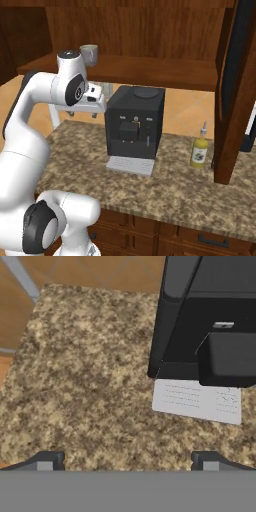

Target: Gather all objects into one cabinet and sort the glasses and bowls to opposite sides.

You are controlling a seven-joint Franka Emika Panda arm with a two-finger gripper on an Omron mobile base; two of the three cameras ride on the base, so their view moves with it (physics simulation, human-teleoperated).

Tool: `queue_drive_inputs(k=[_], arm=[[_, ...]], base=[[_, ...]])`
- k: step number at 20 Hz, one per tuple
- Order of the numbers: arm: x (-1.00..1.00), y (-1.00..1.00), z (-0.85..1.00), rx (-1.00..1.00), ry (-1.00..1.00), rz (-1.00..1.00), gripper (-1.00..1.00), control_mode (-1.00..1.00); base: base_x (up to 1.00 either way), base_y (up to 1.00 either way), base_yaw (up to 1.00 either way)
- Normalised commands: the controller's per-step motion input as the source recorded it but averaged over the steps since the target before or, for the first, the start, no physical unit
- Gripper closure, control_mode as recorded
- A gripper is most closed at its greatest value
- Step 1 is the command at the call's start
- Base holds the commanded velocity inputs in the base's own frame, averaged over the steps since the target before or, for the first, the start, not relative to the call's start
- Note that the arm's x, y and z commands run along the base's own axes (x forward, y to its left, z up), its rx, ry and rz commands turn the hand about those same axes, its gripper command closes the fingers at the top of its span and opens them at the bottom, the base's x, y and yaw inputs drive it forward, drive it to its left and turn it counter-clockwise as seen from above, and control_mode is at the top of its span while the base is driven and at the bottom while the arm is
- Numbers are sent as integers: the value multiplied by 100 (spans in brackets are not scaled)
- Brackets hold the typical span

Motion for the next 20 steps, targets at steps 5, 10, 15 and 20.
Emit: queue_drive_inputs(k=[5, 10, 15, 20], arm=[[0, -2, 78, 0, -13, 2, -100, -100], [0, -5, 86, 0, -19, 3, -100, -100], [0, -3, 68, 1, -29, 5, -100, -100], [5, 0, 57, 2, -26, 6, -100, -100]], base=[[0, 0, 0], [0, 0, 0], [0, 0, 0], [0, 0, 0]])
